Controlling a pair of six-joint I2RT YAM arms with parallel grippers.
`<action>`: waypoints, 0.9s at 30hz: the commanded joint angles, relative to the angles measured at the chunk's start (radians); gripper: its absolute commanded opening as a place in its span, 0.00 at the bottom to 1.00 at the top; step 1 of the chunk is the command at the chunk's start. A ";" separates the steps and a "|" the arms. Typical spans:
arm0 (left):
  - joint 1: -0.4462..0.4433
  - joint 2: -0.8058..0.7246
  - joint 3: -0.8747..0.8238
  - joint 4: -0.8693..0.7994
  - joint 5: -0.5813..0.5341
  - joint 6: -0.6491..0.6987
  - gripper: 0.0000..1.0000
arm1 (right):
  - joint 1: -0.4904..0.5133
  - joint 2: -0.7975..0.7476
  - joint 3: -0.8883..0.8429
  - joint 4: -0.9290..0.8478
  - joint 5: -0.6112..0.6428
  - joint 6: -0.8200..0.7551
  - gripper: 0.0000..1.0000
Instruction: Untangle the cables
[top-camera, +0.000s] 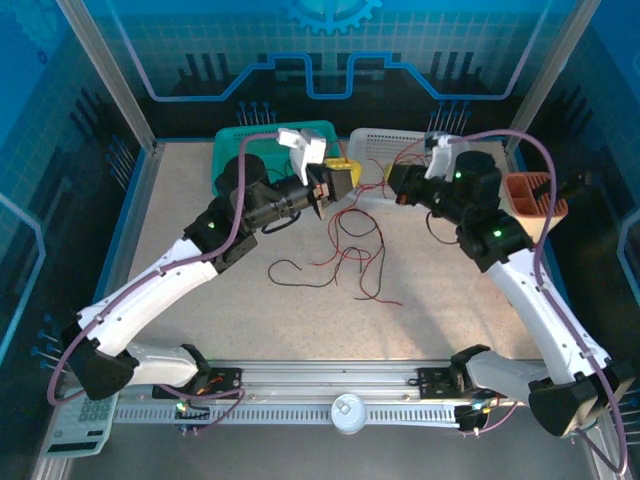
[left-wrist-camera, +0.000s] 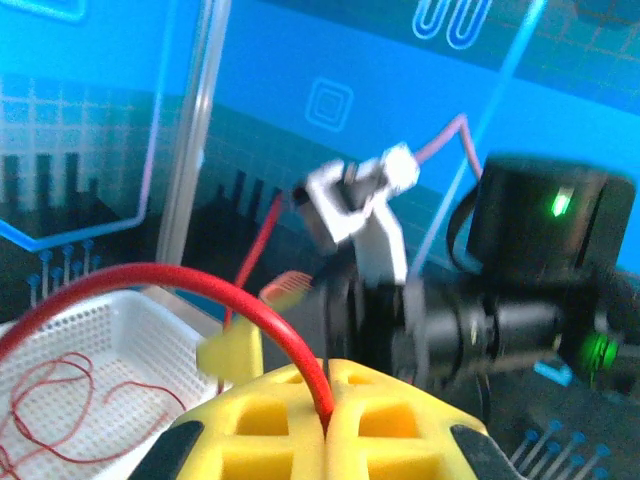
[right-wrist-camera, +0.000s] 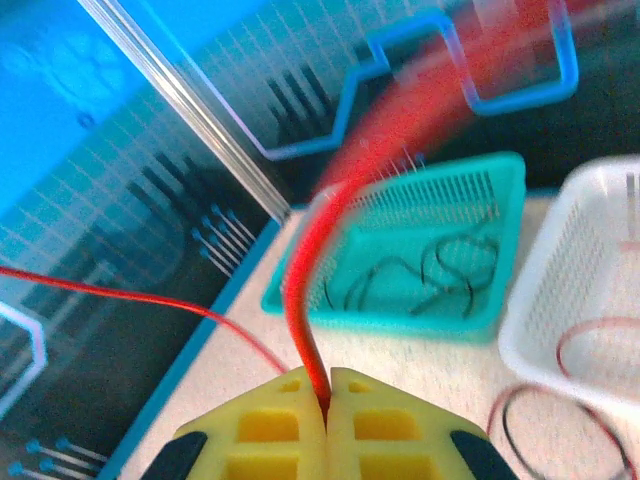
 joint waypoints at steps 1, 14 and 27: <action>0.040 0.010 0.046 -0.043 -0.088 0.054 0.00 | 0.049 -0.037 -0.059 0.040 0.027 0.012 0.00; 0.162 0.076 0.267 0.014 0.014 -0.121 0.00 | 0.095 -0.026 -0.180 0.049 0.038 0.028 0.12; 0.162 0.184 0.562 -0.078 0.088 -0.129 0.00 | 0.099 -0.047 -0.243 0.100 0.037 -0.059 0.73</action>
